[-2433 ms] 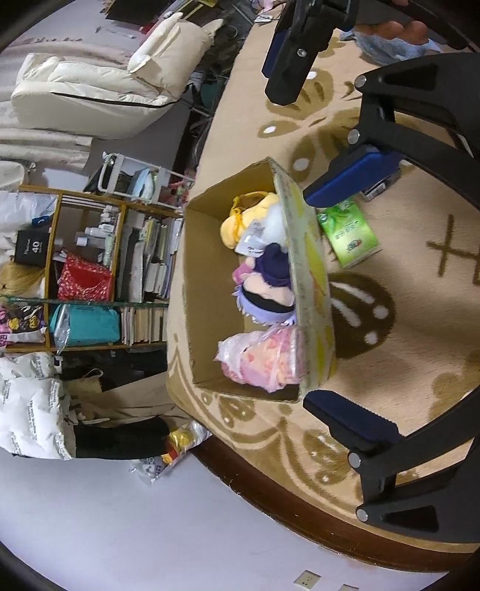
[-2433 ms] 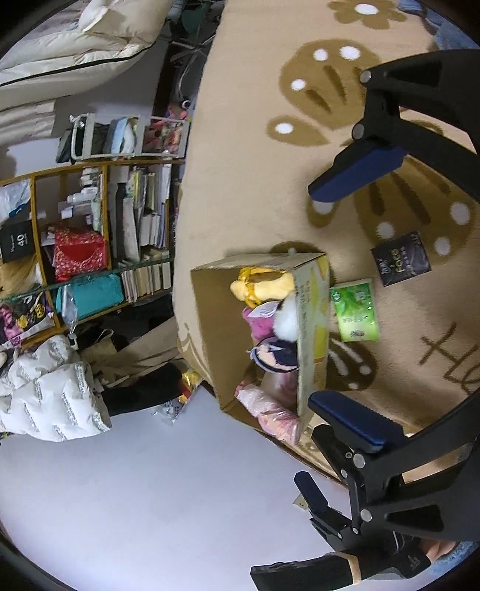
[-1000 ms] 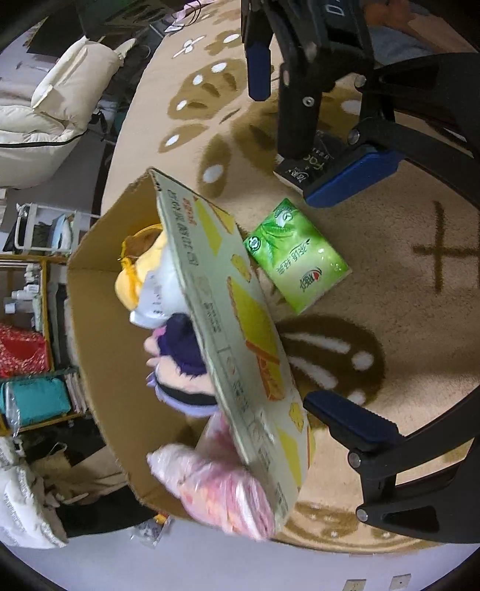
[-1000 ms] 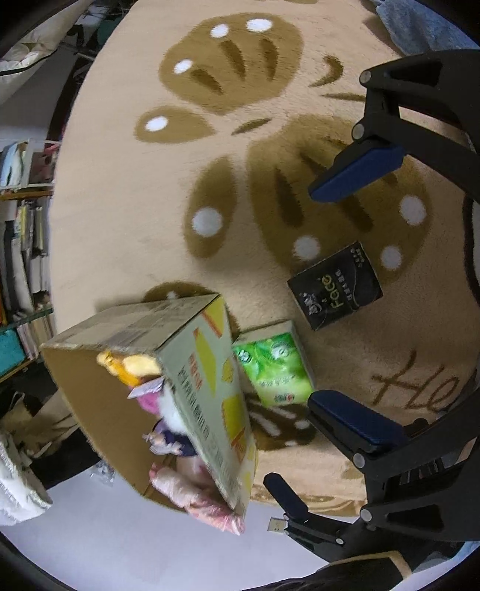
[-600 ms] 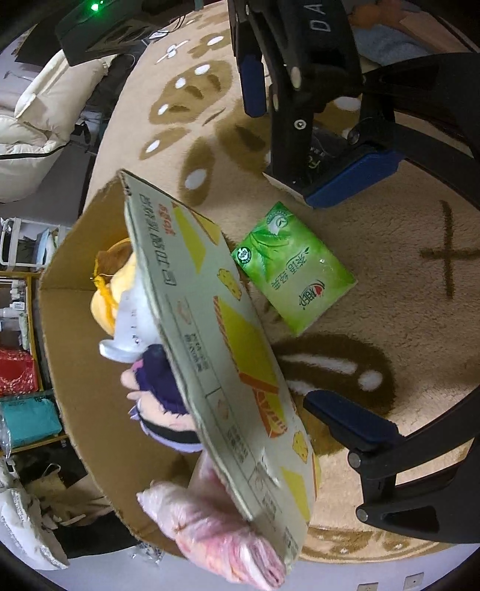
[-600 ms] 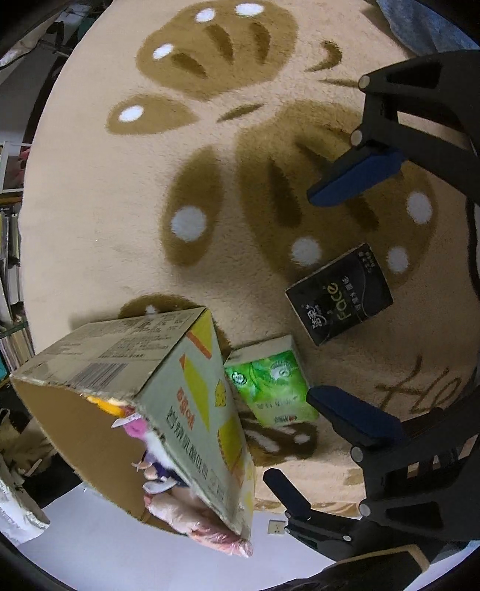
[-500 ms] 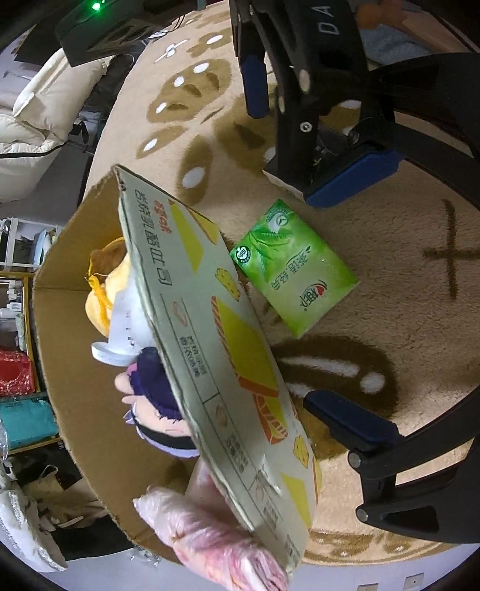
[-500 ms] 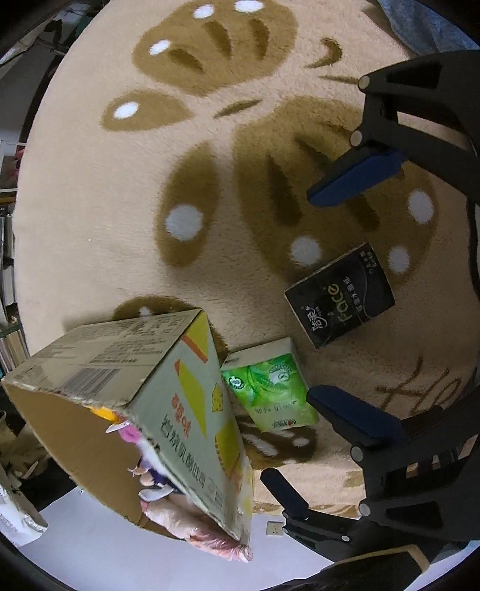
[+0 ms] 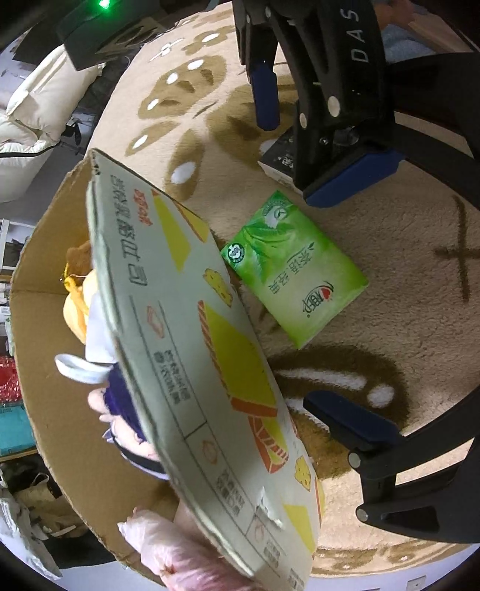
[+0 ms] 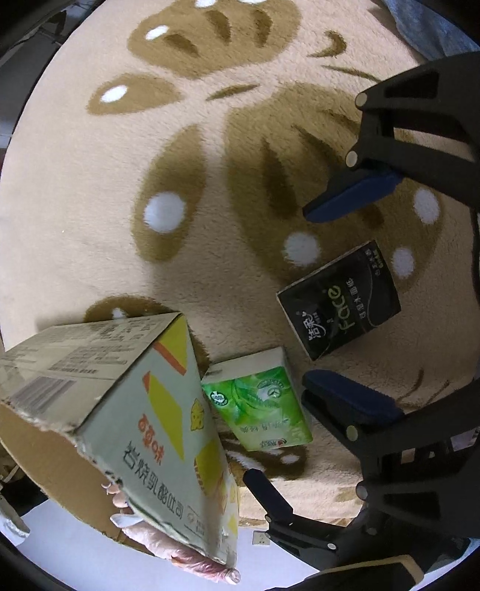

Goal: Organize soft objects
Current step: 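Grasp green tissue pack with left tool while right tool grasps black Face tissue pack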

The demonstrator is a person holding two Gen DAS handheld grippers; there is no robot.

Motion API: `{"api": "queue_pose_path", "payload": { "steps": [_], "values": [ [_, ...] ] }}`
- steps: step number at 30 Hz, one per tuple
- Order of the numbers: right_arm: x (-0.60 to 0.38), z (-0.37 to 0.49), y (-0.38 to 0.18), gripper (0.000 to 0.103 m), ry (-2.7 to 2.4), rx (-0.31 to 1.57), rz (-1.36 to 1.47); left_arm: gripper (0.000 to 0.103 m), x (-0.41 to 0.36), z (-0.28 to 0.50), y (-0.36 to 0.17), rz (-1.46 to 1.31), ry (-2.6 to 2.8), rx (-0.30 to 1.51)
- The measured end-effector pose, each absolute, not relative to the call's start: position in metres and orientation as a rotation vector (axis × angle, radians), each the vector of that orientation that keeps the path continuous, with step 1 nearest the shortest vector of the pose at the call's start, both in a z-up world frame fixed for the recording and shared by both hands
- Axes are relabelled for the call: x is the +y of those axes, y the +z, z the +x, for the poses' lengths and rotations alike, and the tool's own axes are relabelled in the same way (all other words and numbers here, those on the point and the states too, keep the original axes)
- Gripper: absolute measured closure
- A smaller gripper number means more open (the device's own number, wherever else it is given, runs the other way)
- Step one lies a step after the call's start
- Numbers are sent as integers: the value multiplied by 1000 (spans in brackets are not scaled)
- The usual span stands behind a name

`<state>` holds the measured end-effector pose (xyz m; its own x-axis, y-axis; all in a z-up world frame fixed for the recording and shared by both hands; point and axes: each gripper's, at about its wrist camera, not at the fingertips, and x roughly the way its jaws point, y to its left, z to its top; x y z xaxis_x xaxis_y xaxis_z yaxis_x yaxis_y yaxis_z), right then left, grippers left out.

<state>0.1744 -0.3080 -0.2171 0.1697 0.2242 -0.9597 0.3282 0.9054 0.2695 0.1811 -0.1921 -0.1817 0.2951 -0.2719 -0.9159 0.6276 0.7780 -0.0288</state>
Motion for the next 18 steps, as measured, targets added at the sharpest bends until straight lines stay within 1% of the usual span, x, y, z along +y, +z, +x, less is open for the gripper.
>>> {"api": "queue_pose_path", "payload": {
  "steps": [2,5,10,18],
  "values": [
    [-308,176,-221,18,-75,1422,477,5,-194,183,-186,363,-622,1133],
    [-307,177,-226,24,-72,1431,478,5,-195,184,-190,357,-627,1141],
    [-313,178,-235,24,-82,1433,511,5,-193,189,-195,307,-651,1153],
    [-322,180,-238,25,-90,1439,511,5,-203,186,-197,359,-655,1100]
  ]
}}
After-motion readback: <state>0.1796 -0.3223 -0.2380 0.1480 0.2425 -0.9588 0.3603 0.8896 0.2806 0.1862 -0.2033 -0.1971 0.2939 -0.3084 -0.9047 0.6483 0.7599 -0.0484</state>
